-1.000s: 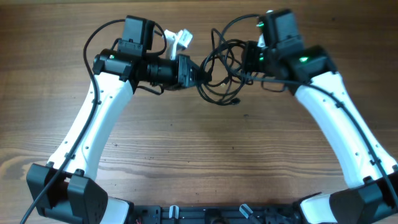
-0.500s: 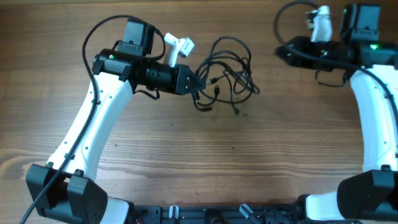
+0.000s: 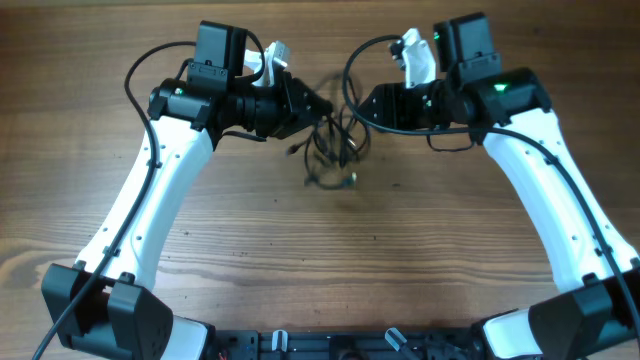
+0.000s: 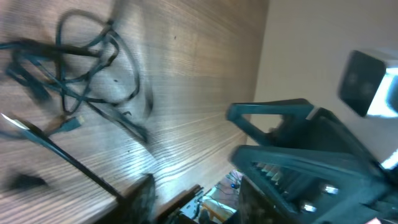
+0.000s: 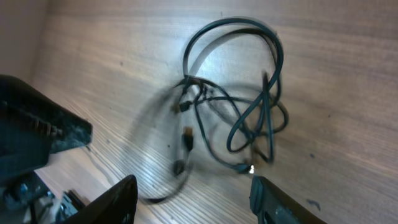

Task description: Untangle cables

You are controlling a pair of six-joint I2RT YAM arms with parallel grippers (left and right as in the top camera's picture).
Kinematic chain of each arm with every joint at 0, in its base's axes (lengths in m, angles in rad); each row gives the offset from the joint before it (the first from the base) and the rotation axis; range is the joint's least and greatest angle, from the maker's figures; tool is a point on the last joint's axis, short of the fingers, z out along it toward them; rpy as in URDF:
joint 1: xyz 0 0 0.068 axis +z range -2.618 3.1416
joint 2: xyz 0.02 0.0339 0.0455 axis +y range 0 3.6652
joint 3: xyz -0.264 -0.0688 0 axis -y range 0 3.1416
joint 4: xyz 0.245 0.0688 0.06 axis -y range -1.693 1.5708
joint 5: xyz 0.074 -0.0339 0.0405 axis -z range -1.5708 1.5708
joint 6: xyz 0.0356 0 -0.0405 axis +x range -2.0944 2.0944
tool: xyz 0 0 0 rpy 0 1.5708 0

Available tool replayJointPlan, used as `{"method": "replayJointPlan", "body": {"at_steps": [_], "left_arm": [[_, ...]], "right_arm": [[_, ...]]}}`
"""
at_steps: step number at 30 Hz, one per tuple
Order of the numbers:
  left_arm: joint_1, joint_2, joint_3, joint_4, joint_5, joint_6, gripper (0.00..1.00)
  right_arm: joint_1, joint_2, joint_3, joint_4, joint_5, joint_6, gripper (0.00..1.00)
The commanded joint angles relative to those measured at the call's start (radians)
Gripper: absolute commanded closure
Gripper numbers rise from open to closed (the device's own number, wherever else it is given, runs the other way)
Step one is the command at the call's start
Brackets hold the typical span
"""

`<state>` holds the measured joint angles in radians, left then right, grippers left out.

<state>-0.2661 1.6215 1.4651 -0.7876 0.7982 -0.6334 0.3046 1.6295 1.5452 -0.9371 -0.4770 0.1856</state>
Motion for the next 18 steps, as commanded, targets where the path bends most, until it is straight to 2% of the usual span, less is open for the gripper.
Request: {"method": "replayJointPlan", "body": {"at_steps": [1,2,5,7,8,12,14,16,18], "left_arm": [[0.006,-0.022,0.007,-0.005,0.013,0.015,0.41],[0.006,-0.022,0.007,-0.024,-0.027,0.040,0.41],[-0.036,-0.017,0.007,-0.150,-0.403,0.053,0.36],[-0.072,-0.011,0.007,-0.180,-0.603,0.053,0.35],[-0.077,-0.009,0.007,-0.183,-0.649,0.053,0.35],[-0.079,0.025,0.007,-0.175,-0.744,0.053,0.44],[-0.079,0.063,0.007,-0.177,-0.743,0.036,0.45],[-0.079,0.108,0.007,-0.200,-0.743,-0.057,0.42],[-0.079,0.164,0.007,-0.217,-0.702,-0.137,0.32]], "right_arm": [[-0.013,0.017,-0.001,-0.003,0.019,-0.027,0.40],[-0.024,0.017,-0.001,-0.002,0.022,-0.025,0.40],[-0.058,0.017,-0.001,-0.014,0.064,0.004,0.40],[-0.058,0.017,-0.001,-0.017,0.081,0.004,0.40],[-0.058,0.017,-0.001,-0.017,0.087,0.004,0.39],[-0.058,0.017,-0.001,-0.017,0.090,0.001,0.36],[-0.058,0.017,-0.001,-0.018,0.090,0.005,0.36],[-0.058,0.018,-0.001,-0.017,0.090,0.027,0.35],[-0.058,0.018,-0.001,-0.018,0.090,0.027,0.35]]}}
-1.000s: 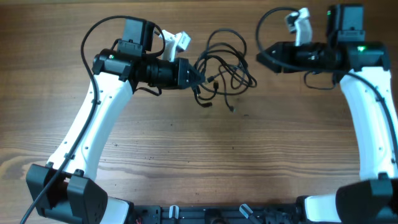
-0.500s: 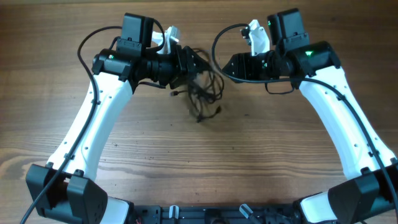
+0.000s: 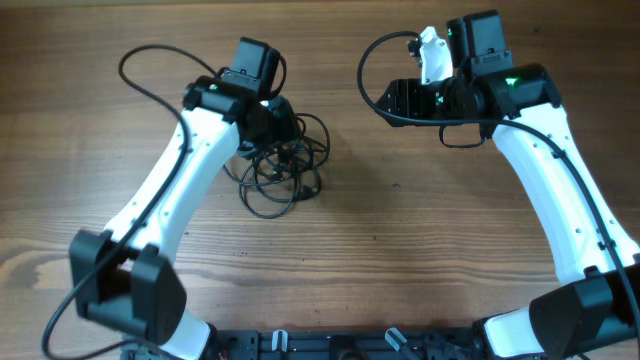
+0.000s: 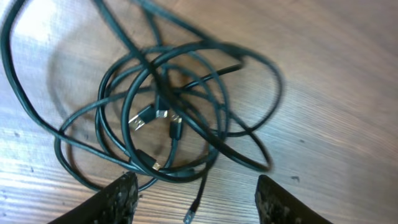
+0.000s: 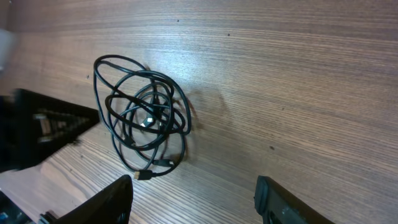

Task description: Untangle cables

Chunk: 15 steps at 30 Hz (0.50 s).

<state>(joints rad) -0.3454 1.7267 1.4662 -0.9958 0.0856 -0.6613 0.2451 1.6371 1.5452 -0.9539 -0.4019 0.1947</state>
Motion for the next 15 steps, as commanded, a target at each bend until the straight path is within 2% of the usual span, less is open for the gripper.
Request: {"method": "replayJointPlan", "body": {"at_steps": [1,6,9,10,11,13,15], "left_arm": [[0.000,0.091,0.006,-0.006,0.080,-0.114,0.32],[0.000,0.189,0.006,0.089,0.112,-0.115,0.38],[0.000,0.198,0.006,0.155,0.111,-0.114,0.52],[0.000,0.198,0.006,0.163,0.111,-0.114,0.77],[0.000,0.198,0.006,0.167,0.112,-0.113,0.96],[0.000,0.186,0.014,0.166,0.126,-0.071,0.96],[-0.001,0.119,0.071,0.166,0.222,0.126,0.96]], "right_arm": [[0.002,0.010,-0.001,-0.001,0.015,0.018,0.35],[0.002,0.010,-0.001,-0.003,0.014,0.018,0.35],[0.002,0.010,-0.001,-0.016,0.014,0.017,0.35],[0.002,0.010,-0.001,-0.019,0.014,0.018,0.35],[0.002,0.010,-0.001,-0.022,0.014,0.018,0.35],[0.002,0.010,-0.001,-0.023,0.014,0.018,0.35],[0.003,0.010,-0.001,-0.018,0.008,0.002,0.35]]}}
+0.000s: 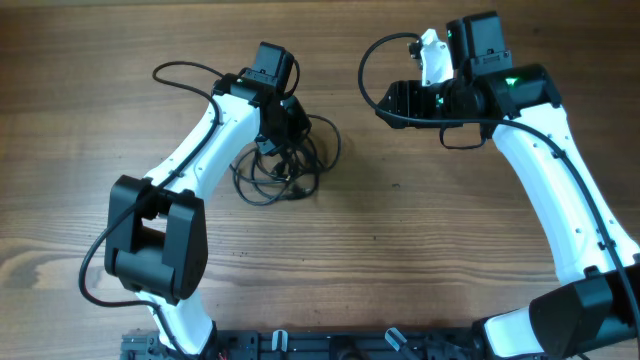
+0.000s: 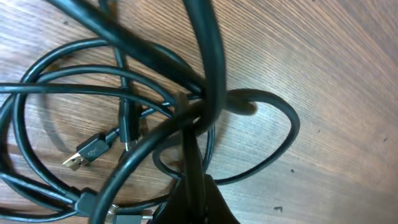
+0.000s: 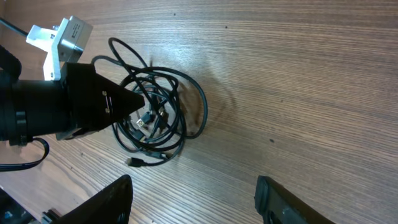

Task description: Untangle cables

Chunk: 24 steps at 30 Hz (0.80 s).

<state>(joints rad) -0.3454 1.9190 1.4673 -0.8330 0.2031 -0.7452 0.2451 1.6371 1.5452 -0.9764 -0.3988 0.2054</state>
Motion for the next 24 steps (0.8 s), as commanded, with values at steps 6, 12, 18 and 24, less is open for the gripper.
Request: {"method": "replayJointPlan", "body": {"at_steps": [6,12,18,24], "left_arm": [[-0.019,-0.395,0.155,0.016,0.272,0.558,0.96],[-0.006,-0.497,0.155,0.080,0.279,0.362,0.96],[0.018,-0.591,0.155,0.244,0.283,0.205,0.96],[0.018,-0.706,0.155,0.336,0.287,0.114,0.96]], "right_arm": [[0.004,0.000,0.000,0.095,-0.414,-0.251,0.41],[0.008,-0.020,0.000,0.203,-0.415,-0.117,0.40],[0.100,-0.012,-0.001,0.237,-0.263,-0.016,0.35],[0.145,0.084,-0.001,0.323,-0.204,0.188,0.36]]}}
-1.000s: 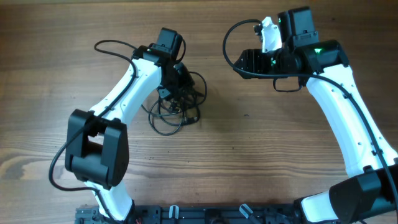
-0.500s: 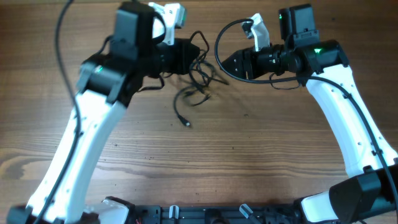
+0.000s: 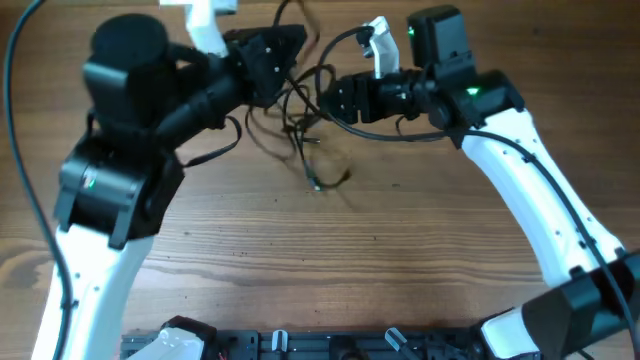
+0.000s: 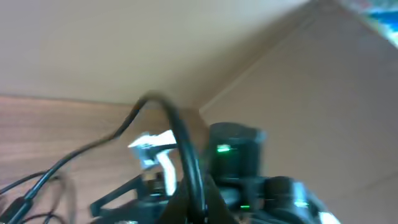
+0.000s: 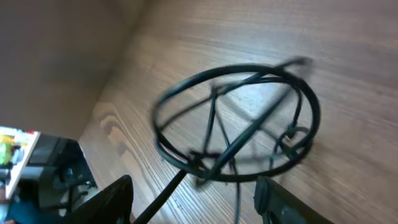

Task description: Untangle cables

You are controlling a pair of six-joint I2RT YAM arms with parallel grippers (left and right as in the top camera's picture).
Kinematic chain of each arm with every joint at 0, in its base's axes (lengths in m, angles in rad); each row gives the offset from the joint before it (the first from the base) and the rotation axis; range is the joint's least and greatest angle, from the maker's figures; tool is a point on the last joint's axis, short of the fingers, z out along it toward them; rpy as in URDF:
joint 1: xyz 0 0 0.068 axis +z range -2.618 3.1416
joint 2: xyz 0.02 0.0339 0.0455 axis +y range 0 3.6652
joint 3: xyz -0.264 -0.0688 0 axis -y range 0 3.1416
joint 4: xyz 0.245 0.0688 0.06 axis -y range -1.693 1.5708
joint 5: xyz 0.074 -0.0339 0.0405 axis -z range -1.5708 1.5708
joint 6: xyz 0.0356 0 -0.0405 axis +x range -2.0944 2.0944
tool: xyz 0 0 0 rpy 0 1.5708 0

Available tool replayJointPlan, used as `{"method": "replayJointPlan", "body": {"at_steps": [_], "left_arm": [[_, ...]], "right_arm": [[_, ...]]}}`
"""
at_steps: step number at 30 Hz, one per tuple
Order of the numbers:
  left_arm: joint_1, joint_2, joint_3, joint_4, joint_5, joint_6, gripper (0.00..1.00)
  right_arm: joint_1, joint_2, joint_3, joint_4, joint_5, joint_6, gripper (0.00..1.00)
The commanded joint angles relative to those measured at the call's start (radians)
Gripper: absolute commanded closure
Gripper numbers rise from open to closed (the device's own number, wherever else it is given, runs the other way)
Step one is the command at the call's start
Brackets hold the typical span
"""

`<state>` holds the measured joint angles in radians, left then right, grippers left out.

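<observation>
A tangle of thin black cables [image 3: 305, 120] hangs in the air over the back middle of the table, with a loose plug end [image 3: 318, 183] dangling lowest. My left gripper [image 3: 283, 55] is raised high and is shut on a strand at the top of the tangle. In the blurred left wrist view that cable [image 4: 186, 155] rises from between the fingers of the left gripper [image 4: 194, 208]. My right gripper [image 3: 335, 100] stands open just right of the hanging loops. The right wrist view shows the cable loops [image 5: 236, 124] ahead of the right gripper [image 5: 196, 205], with nothing between its fingers.
The wooden table [image 3: 420, 250] lies below both arms. The left arm's big black joint [image 3: 130, 50] sits close under the overhead camera and hides the back left. The right arm's own cable [image 3: 350, 45] loops near the tangle.
The left gripper, then down on the tangle lying left of centre, is now raised high with the tangle hanging from it. The right gripper has moved left, close to the hanging loops.
First both grippers flanked the tangle at the back middle. Then the tangle lay left of centre under the open left gripper, the right arm drawn back. The left gripper was then shut on a strand. Now the tangle hangs from it, lifted beside the open right gripper.
</observation>
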<state>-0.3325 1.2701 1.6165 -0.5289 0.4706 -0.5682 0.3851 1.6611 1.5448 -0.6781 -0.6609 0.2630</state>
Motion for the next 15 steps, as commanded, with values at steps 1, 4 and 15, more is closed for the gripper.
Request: {"method": "replayJointPlan", "body": {"at_steps": [1,4,15], "left_arm": [[0.006,-0.084,0.006,0.060,0.019,-0.077,0.96],[0.006,-0.146,0.006,0.147,0.019,-0.077,0.96],[0.005,-0.263,0.006,0.420,-0.562,-0.076,0.96]], "right_arm": [[0.005,0.081,0.000,0.044,0.066,0.180,0.37],[0.005,0.140,0.000,0.090,0.066,0.287,0.42],[-0.085,0.127,0.000,0.088,-0.187,0.003,0.43]]}}
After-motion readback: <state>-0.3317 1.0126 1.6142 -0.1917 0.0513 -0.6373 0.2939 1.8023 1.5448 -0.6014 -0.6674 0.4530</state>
